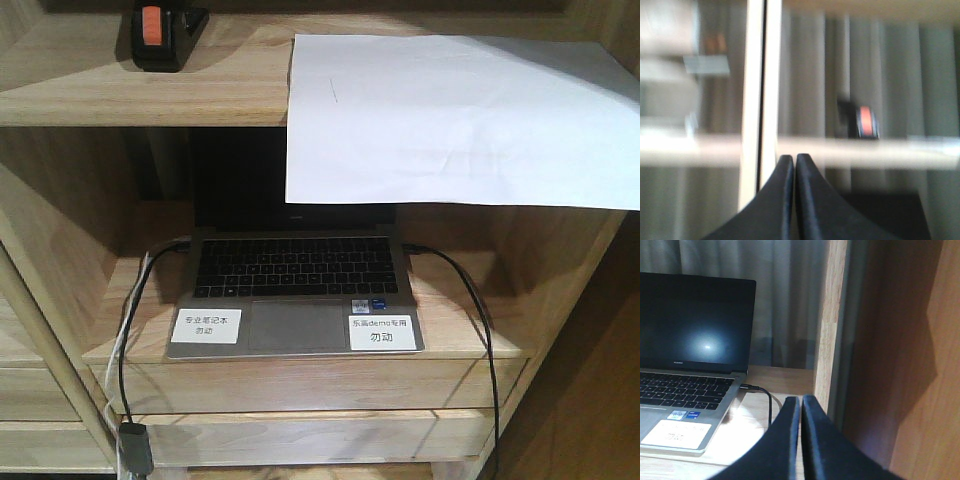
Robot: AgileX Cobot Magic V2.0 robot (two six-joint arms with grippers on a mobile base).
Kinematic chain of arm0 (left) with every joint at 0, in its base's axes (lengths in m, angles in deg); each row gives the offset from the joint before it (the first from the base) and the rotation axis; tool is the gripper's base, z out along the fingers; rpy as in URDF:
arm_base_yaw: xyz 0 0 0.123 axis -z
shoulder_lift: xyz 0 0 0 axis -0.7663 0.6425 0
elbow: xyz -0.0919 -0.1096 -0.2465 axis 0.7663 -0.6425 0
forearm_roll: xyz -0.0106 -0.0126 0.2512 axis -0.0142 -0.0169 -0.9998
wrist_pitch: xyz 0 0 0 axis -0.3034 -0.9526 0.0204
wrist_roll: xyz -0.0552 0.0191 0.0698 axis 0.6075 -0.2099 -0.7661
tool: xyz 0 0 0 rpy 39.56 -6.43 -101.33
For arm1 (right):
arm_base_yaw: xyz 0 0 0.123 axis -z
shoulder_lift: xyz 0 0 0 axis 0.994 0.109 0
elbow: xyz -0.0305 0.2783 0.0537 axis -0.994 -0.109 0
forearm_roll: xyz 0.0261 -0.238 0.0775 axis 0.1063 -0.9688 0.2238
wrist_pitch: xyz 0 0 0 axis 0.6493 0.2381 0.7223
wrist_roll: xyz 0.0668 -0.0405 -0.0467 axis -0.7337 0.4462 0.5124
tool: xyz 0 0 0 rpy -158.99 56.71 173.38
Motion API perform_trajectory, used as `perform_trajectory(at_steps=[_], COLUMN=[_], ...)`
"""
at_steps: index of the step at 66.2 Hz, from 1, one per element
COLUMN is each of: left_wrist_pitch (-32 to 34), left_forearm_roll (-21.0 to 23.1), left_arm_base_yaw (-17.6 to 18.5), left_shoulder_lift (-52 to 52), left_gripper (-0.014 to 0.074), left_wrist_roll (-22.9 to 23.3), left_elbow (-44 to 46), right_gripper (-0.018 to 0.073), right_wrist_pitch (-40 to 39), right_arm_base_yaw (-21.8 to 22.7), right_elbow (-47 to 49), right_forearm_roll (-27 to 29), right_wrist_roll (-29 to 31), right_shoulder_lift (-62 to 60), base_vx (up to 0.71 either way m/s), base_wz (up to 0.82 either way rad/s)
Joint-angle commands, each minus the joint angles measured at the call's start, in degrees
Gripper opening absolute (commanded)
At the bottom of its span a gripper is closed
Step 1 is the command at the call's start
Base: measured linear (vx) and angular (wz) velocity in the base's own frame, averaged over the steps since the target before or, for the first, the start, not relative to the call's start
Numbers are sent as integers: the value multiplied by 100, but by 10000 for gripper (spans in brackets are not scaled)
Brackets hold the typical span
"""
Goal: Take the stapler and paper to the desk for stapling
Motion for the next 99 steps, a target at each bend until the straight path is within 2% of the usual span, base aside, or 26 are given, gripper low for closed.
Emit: perform_trajectory(at_steps=[1,13,23,26,61,70,92,99], left_wrist_pitch=[-310,-1381,-1920,-1970,-1881,-1868,-1825,-1796], left_forearm_roll=[19,57,388,483,419,405,415,415], left_arm_base_yaw=[35,35,35,35,35,35,35,35], left_shoulder_lift=[435,1286,1838,1953,2100,2100,2100,2100], left_gripper=[-7,-7,-7,-7,22,97,428,455], left_wrist_roll=[44,49,49,49,39,-3,-3,-3], left_elbow=[675,1799,2443,2534,2562,2567,2567,2567], right_gripper=[-9,-9,-9,-9,-9,-9,-9,-9], right_wrist_pitch=[-452,-452,-452,-452,-452,-452,-452,-452], right_arm_base_yaw=[11,11,11,11,11,11,11,11], right_elbow=[-19,-19,-19,-19,-19,-19,-19,-19], right_forearm_roll=[-60,-60,-60,-60,-60,-60,-60,-60], right_wrist_roll=[28,28,28,28,28,28,28,28], right_shoulder_lift=[-82,-82,-82,-82,-82,-82,-82,-82], base_vx=[0,0,0,0,0,0,0,0], base_wz=[0,0,0,0,0,0,0,0])
